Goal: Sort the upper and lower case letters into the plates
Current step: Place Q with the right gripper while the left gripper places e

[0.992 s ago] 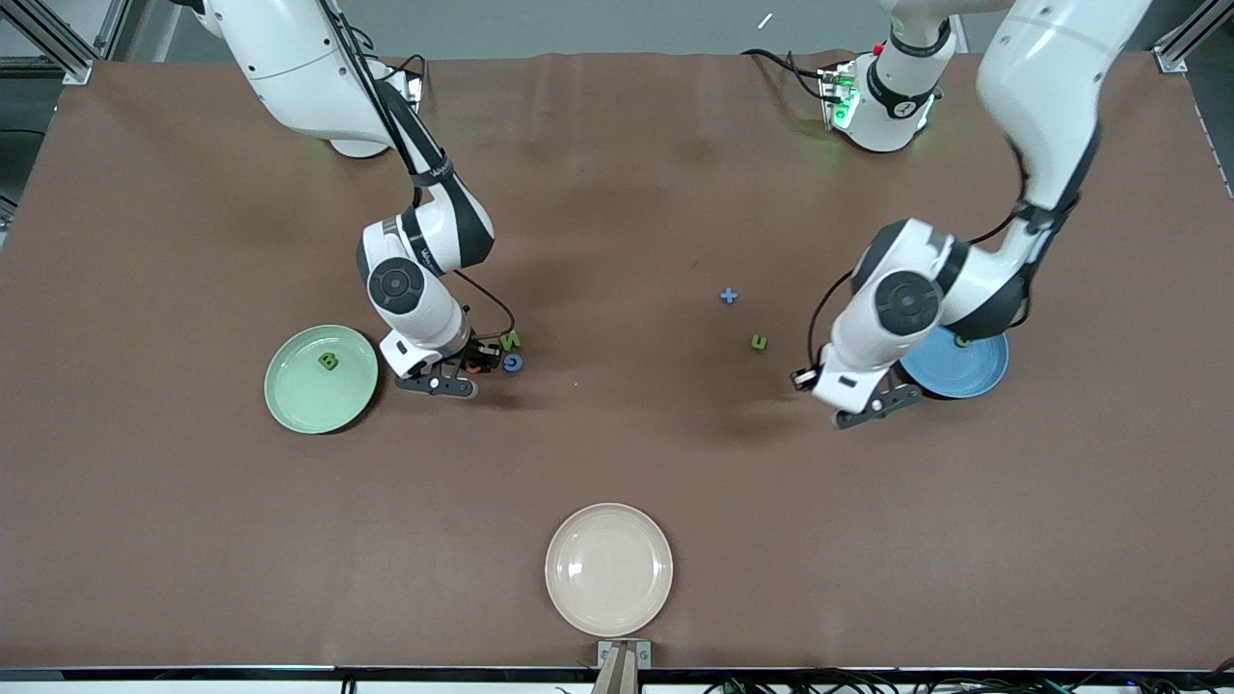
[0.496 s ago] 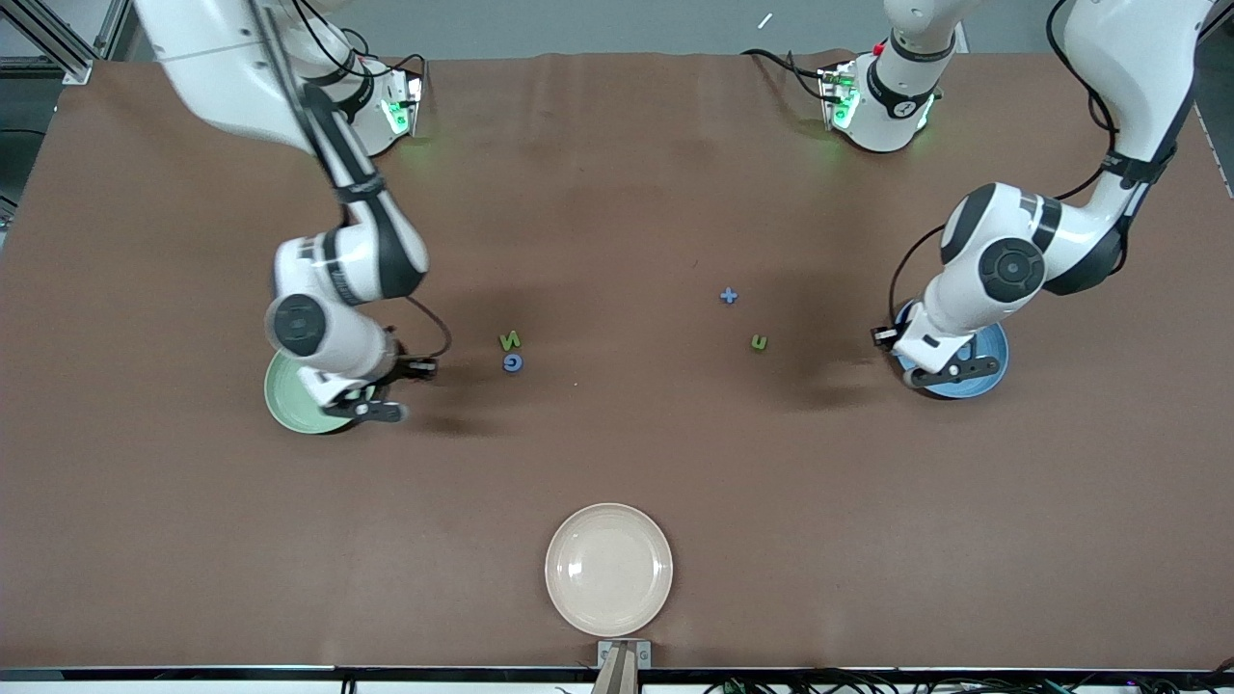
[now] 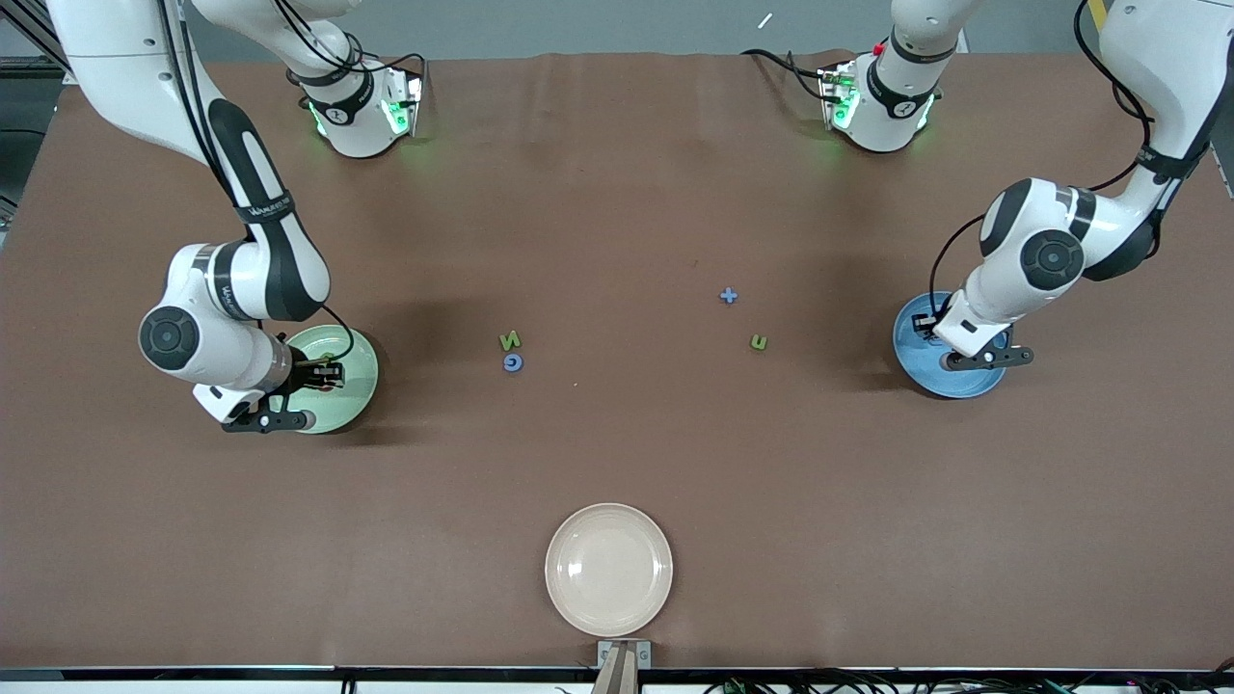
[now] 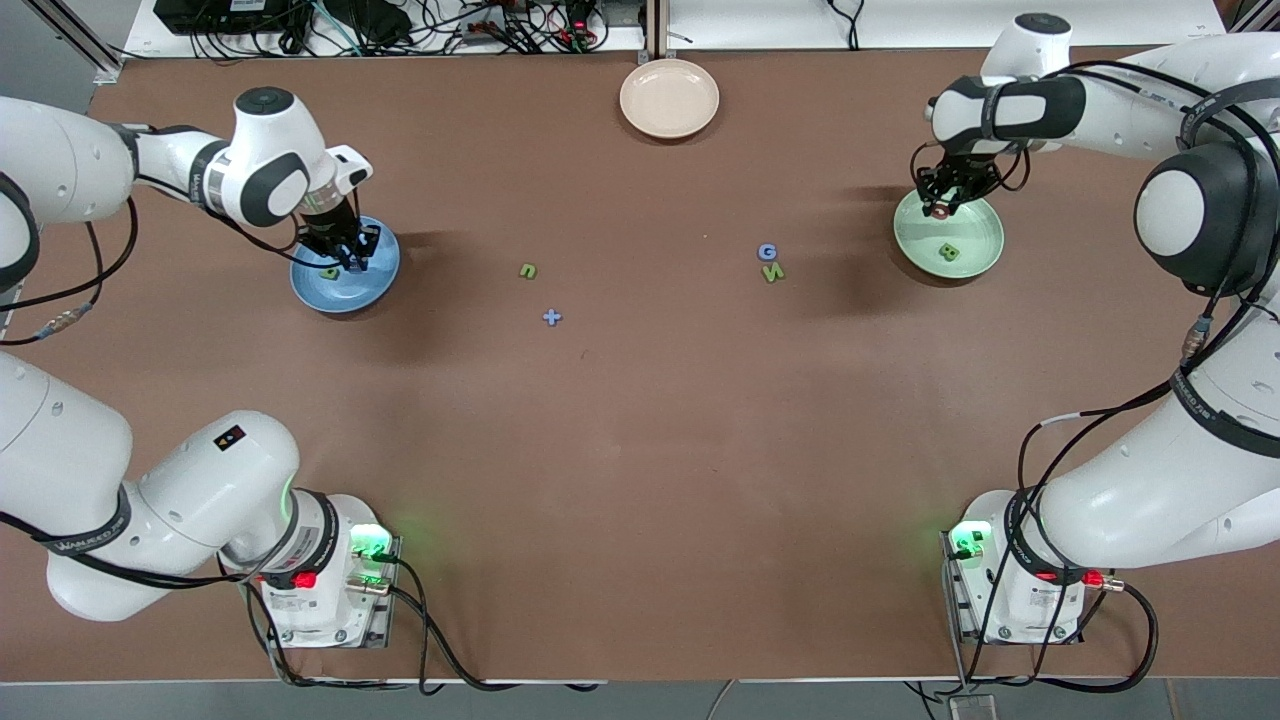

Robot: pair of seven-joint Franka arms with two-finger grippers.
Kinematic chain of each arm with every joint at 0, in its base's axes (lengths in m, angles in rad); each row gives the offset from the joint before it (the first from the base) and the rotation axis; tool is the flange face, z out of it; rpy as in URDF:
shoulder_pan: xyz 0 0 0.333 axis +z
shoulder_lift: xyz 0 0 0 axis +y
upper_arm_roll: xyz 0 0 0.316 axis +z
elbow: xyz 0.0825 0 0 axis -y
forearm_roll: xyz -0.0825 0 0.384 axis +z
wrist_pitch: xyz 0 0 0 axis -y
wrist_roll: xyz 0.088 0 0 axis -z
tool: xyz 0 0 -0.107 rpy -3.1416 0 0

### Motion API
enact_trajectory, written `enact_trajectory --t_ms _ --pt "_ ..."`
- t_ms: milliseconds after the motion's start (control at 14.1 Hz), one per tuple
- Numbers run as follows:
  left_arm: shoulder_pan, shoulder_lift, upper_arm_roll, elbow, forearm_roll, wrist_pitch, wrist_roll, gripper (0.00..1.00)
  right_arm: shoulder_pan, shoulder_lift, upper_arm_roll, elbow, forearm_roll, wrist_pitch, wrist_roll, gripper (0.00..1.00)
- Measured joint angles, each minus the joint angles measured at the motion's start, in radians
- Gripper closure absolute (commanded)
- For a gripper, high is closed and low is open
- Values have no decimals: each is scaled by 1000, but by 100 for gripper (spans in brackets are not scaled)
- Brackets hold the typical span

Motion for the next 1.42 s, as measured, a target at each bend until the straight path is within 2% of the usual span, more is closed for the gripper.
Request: enact_trajectory --t_ms 283,425,709,779,850,921,992,1063,1134,1204,1417 --pt "23 31 -1 -11 0 9 6 84 0 11 6 -37 0 38 0 97" --pt "24 46 -1 -14 0 21 6 84 1 16 8 -41 0 39 1 90" --pt "24 57 -3 -18 0 34 6 80 2 31 13 -48 0 36 2 89" --pt "24 59 -3 -19 0 39 6 77 2 32 14 -49 0 36 2 73" --pt "24 62 -3 -19 0 41 6 68 3 33 15 -49 0 36 3 24" --pt "24 63 -3 -19 0 42 6 52 3 33 16 -49 0 35 3 0" --pt "24 63 -3 -19 0 43 6 22 3 33 17 -48 0 34 3 0" --pt "25 63 -3 -19 0 44 6 5 3 32 17 -47 0 32 3 0" --pt "26 63 -5 -16 1 44 6 1 3 32 18 -42 0 24 3 0" --pt "28 61 -13 -9 2 42 6 1 4 31 18 -30 1 3 4 0" --pt "37 50 -102 46 2 -46 3 0 15 19 24 40 48 -111 26 0"
